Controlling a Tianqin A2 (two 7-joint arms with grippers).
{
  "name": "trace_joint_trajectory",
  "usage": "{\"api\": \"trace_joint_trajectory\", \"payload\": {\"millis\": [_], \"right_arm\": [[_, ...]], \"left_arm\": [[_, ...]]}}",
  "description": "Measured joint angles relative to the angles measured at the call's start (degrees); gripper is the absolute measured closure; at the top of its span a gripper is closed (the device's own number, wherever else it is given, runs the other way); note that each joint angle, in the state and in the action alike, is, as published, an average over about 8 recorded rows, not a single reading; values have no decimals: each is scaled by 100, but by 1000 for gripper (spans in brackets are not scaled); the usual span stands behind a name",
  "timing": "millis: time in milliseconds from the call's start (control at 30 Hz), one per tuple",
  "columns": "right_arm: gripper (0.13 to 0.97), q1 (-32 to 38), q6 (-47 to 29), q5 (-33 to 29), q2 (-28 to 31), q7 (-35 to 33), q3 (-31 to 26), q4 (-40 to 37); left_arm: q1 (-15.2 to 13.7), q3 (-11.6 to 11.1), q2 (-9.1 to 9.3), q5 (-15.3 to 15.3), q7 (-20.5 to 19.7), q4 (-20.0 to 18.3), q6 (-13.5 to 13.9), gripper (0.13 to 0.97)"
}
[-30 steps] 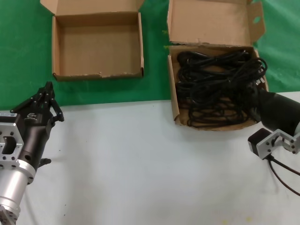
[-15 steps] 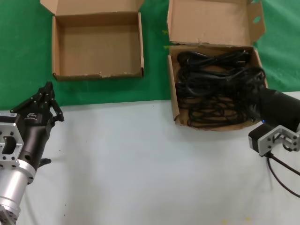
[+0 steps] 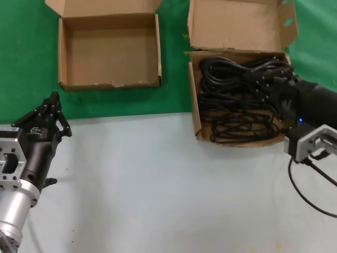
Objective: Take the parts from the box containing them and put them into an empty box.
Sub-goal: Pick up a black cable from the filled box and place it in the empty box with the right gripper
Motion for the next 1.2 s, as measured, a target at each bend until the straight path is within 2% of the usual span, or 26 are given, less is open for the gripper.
{"api": "trace_joint_trajectory", "payload": {"millis": [267,533,1033,1200], "right_arm": [[937,365,-39,0,-213,488,0,233],[937,592,-93,0,-855,885,0,149],[937,815,-193,-9,-2780,964,0,-1051],[937,852,-331,-269,-3285,1107,1,-1569]], "left_arm": [[0,0,0,0,0,0,0,952],[0,0,0,0,0,0,0,952],[0,0,0,0,0,0,0,952],[0,0,0,0,0,0,0,952]]}}
